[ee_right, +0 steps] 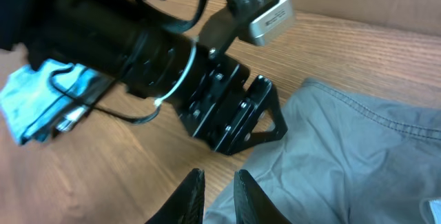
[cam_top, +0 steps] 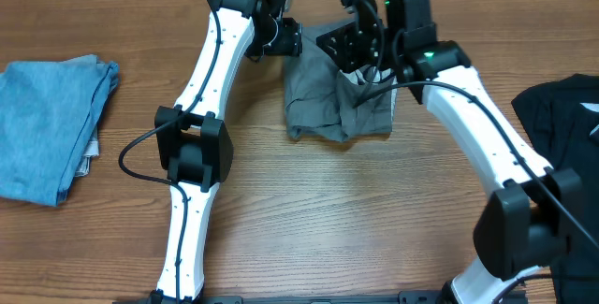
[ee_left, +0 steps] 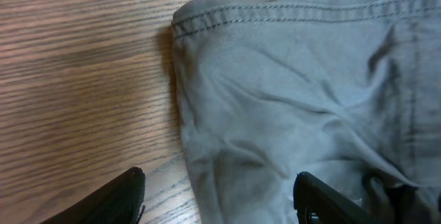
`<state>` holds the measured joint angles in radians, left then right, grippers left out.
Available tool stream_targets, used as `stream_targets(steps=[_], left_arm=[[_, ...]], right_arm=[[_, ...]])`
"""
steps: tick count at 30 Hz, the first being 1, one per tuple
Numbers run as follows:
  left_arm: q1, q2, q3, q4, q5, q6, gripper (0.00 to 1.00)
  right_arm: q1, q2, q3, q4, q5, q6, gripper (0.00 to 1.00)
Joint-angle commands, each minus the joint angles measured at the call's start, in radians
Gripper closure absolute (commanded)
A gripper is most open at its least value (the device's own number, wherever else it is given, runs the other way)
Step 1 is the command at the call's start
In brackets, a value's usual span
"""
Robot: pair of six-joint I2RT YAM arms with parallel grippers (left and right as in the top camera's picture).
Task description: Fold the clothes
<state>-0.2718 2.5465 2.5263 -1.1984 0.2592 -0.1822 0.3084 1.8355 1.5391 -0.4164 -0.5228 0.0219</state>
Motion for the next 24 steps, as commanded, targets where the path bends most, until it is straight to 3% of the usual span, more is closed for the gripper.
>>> stream_targets(steps=[1,9,24], left_arm=[[-0.003,-0.014,-0.049,0.021,0.018,-0.009,0.28],[-0.003,-0.014,-0.07,0.038,-0.031,-0.01,0.27],[-0.003,-0.014,-0.07,0.024,-0.079,-0.009,0.25]], right_arm=[[0.008,0.074,0.012,0.048,0.081,0.066,0.81],[0.008,0.231,0.012,0.075,0.097,0.084,0.81],[-0.082,0.145,0.013,-0.375,0.305,0.036,0.85]])
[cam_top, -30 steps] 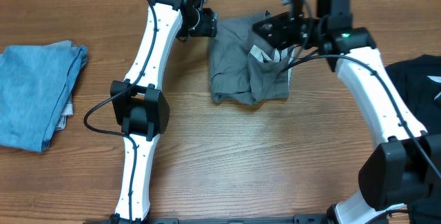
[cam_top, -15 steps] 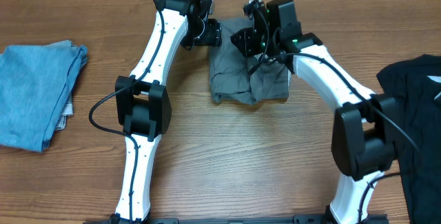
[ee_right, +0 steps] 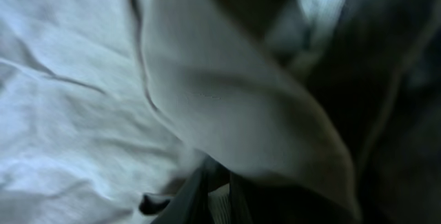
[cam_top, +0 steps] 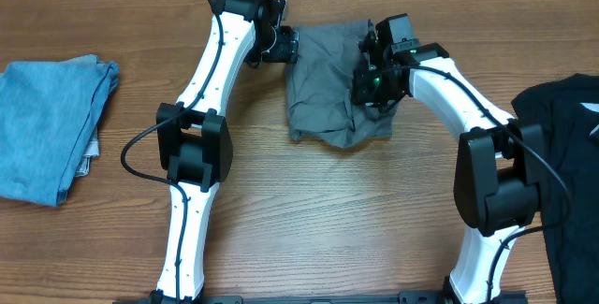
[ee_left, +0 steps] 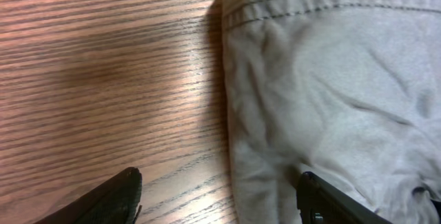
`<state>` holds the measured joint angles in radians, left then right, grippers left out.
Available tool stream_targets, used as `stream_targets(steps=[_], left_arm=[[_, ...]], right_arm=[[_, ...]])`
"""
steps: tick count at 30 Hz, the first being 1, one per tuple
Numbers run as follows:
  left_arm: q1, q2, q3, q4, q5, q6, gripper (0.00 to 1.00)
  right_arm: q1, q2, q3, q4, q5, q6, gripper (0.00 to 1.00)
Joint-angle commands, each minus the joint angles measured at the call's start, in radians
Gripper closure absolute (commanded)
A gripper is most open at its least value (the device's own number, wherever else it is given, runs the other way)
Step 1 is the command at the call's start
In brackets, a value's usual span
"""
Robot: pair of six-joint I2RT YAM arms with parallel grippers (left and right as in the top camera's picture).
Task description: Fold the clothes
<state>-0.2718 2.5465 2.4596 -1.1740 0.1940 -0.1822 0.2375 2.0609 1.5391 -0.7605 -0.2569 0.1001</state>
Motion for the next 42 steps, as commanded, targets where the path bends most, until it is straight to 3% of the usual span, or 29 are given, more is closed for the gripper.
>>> stream_targets(steps=[1,10,15,16,19,20,28,31,35,42], left_arm=[[-0.004,-0.014,-0.003,0.0,-0.013,-0.009,0.25],[-0.005,-0.014,-0.003,0.011,0.003,-0.01,0.25],[-0.024,-0.014,-0.003,0.058,0.114,-0.009,0.39],[-0.029,-0.014,-0.003,0.059,0.114,-0.009,0.46],[-0.047,-0.014,-0.003,0.062,0.114,-0.009,0.89],[-0.054,-0.014,-0.003,0.062,0.113,-0.008,0.92],[-0.114,0.02,-0.004,0.061,0.039,0.003,0.87],[-0.108,0.027,-0.003,0.065,0.033,0.005,0.95],[-0.102,0.027,-0.003,0.06,0.042,0.006,0.95],[-0.102,0.027,-0.003,0.105,0.042,0.002,0.95]], right_arm=[[-0.011,-0.101,0.013,-0.05,0.04,-0.06,0.85],[-0.011,-0.119,-0.008,-0.07,0.082,-0.078,0.85],[-0.011,-0.117,-0.019,-0.045,0.092,-0.078,0.85],[-0.011,-0.117,-0.042,-0.01,0.092,-0.077,0.85],[-0.011,-0.111,-0.093,0.08,0.092,-0.077,0.85],[-0.011,-0.108,-0.109,0.102,0.091,-0.077,0.85],[-0.011,-0.048,-0.146,0.137,0.092,-0.074,0.86],[-0.011,-0.098,-0.071,0.071,0.076,-0.074,0.91],[-0.011,-0.23,0.078,-0.005,0.076,-0.069,0.94],[-0.008,-0.218,0.098,0.19,-0.011,-0.042,0.96]])
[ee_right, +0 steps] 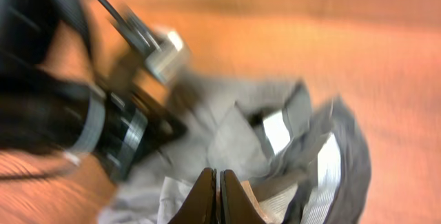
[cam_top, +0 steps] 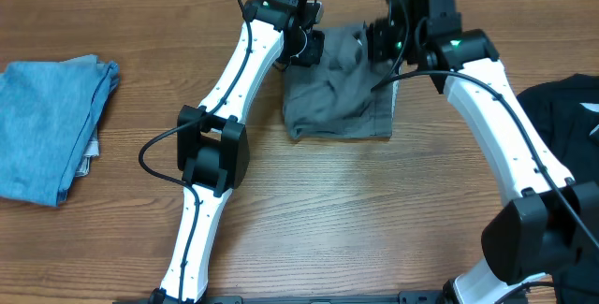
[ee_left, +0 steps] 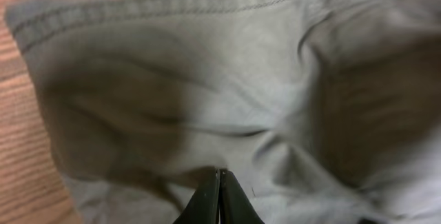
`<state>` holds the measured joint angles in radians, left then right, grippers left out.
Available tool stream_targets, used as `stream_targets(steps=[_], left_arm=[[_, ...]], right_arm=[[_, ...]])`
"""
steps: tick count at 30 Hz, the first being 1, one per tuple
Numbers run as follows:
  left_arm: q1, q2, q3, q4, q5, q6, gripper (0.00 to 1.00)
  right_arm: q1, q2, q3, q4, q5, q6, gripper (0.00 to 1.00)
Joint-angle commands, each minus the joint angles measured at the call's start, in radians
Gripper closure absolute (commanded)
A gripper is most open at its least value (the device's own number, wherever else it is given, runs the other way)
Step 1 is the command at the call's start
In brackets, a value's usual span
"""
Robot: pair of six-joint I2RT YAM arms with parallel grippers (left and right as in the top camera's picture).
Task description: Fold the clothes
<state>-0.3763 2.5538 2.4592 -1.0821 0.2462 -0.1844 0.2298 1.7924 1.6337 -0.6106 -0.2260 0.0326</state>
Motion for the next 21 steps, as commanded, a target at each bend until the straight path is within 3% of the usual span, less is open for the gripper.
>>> stream_targets(steps=[1,4,10,11,12,13,14,15,17,21], left_arm=[[0.003,0.019,-0.003,0.013,-0.01,0.004,0.95],[0.004,0.019,-0.003,0.009,-0.01,0.005,0.91],[0.004,0.019,-0.003,0.009,-0.01,0.005,0.89],[0.004,0.019,-0.003,0.01,-0.011,0.005,0.89],[0.004,0.019,-0.003,0.011,-0.019,0.005,0.88],[0.004,0.019,-0.003,0.013,-0.026,0.005,0.87],[0.005,0.019,-0.003,0.013,-0.032,0.005,0.84],[0.005,0.019,-0.003,0.013,-0.037,0.005,0.76],[0.005,0.019,-0.003,0.005,-0.038,0.005,0.52],[0.005,0.02,-0.003,0.006,-0.037,0.005,0.44]], right_arm=[[0.0,0.063,0.004,0.052,-0.046,0.025,0.96],[0.0,0.133,0.004,0.054,-0.049,0.025,0.96],[-0.001,0.231,0.001,-0.169,0.002,0.024,0.96],[-0.002,0.237,-0.004,-0.194,0.027,0.024,0.9],[-0.002,0.237,-0.007,-0.207,0.043,0.023,0.55],[-0.002,0.237,-0.007,-0.212,0.053,0.015,0.29],[-0.002,0.232,-0.005,-0.213,0.052,0.015,0.17],[-0.002,0.222,0.001,-0.214,0.05,0.011,0.1],[-0.001,0.174,0.014,-0.214,0.049,-0.035,0.06],[-0.002,0.046,0.019,-0.189,0.05,-0.04,0.05]])
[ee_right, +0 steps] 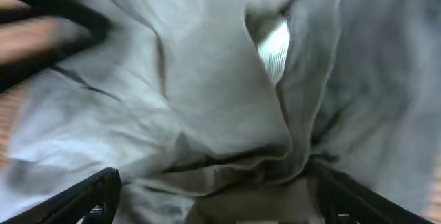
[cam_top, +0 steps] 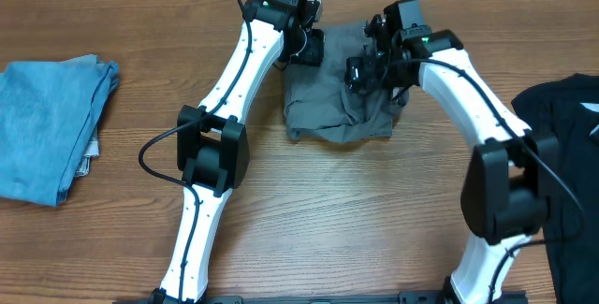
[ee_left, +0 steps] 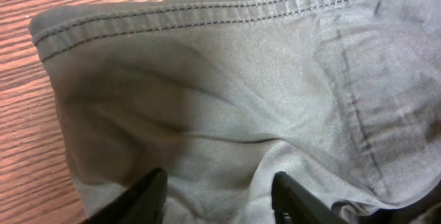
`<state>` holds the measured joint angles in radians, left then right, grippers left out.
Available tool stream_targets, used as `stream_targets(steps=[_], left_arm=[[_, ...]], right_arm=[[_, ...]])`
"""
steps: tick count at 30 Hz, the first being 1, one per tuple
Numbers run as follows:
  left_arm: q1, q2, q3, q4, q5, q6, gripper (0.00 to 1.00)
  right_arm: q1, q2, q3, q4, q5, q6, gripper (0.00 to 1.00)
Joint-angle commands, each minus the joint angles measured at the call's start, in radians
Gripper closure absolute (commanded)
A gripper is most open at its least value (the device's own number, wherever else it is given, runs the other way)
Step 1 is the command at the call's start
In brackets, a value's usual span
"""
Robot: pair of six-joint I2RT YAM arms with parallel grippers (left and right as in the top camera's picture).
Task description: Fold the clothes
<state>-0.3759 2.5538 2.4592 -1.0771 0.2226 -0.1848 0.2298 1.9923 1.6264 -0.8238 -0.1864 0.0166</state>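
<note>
A crumpled grey garment (cam_top: 323, 108) lies at the back middle of the wooden table. My left gripper (cam_top: 305, 48) is at its top left corner; in the left wrist view it (ee_left: 220, 203) stands open, fingers spread low over the grey cloth (ee_left: 227, 107) below a stitched hem. My right gripper (cam_top: 367, 70) is over the garment's right half; in the right wrist view it (ee_right: 213, 207) is open wide just above folds of the cloth (ee_right: 207, 100), where a white striped lining (ee_right: 275, 45) shows. Nothing is held.
A folded blue cloth (cam_top: 51, 126) lies at the table's left edge. A black garment (cam_top: 562, 154) lies at the right edge. Bare wooden table (cam_top: 309, 210) stretches in front of the grey garment.
Both grippers were shut and are now open. The right gripper was raised at the garment's back right edge and is now low over its right half. The left gripper stays at the top left corner.
At first the left gripper stood open beside the garment's left hem and the right, shut, hovered close to it. Then the right was shut down in the cloth. Later both were shut, the left on the cloth, the right raised. Now both are open on the garment.
</note>
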Motion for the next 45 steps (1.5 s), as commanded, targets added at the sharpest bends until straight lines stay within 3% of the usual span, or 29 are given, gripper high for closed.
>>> stream_targets(steps=[1,6,7,8,9,10,11,13,16,23,25,29,37,38,40,42,45], left_arm=[[0.004,0.02,-0.003,0.005,-0.014,0.005,0.43],[0.004,0.02,-0.003,0.009,-0.016,0.005,0.42],[0.004,0.02,-0.003,0.009,-0.016,0.005,0.42],[0.004,0.02,-0.003,0.009,-0.016,0.005,0.43],[0.004,0.02,-0.003,0.008,-0.016,0.005,0.46],[0.004,0.02,-0.003,0.007,-0.016,0.005,0.54],[0.004,0.02,-0.003,0.003,-0.016,0.005,0.64],[0.004,0.02,-0.003,0.005,-0.016,0.005,0.68],[0.004,0.02,-0.003,0.016,-0.016,0.005,0.68],[0.005,0.02,-0.003,0.013,-0.016,0.005,0.67],[0.005,0.02,-0.003,0.011,-0.021,0.005,0.66],[0.01,0.02,-0.003,-0.001,-0.059,0.005,0.66],[0.011,0.028,-0.003,0.004,-0.084,0.005,0.67],[0.011,0.037,-0.003,0.014,-0.072,0.004,0.71],[0.011,0.042,-0.003,0.048,0.02,0.004,0.96],[0.011,0.042,-0.003,0.098,0.14,0.004,0.96],[0.008,0.06,-0.003,0.119,0.166,-0.014,0.96]], right_arm=[[-0.002,-0.172,0.027,0.027,0.01,-0.024,0.05],[-0.001,-0.19,0.017,0.082,-0.041,-0.024,0.0],[-0.001,-0.183,0.017,0.097,-0.095,-0.024,0.08],[-0.001,-0.179,0.016,0.105,-0.128,-0.024,0.18],[-0.001,-0.17,0.016,0.108,-0.149,-0.025,0.41],[-0.001,-0.159,0.016,0.095,-0.142,-0.025,0.79],[-0.008,-0.151,0.016,0.072,-0.119,-0.025,0.96],[-0.025,-0.151,0.016,0.087,-0.175,-0.024,0.96],[-0.023,-0.123,0.016,0.108,-0.27,-0.024,0.96],[0.015,0.155,0.016,0.22,-0.333,-0.07,0.96],[0.007,0.199,0.016,0.182,-0.308,-0.079,0.96],[-0.05,0.201,0.017,0.01,-0.034,-0.14,0.96],[-0.111,0.185,0.018,-0.009,-0.164,-0.164,0.96],[-0.104,0.186,0.016,0.006,-0.175,-0.164,0.96],[-0.088,0.193,0.016,0.042,-0.175,-0.163,0.96],[-0.077,0.211,0.016,0.068,-0.175,-0.163,0.96],[-0.072,0.252,0.012,0.068,-0.175,-0.163,0.96]])
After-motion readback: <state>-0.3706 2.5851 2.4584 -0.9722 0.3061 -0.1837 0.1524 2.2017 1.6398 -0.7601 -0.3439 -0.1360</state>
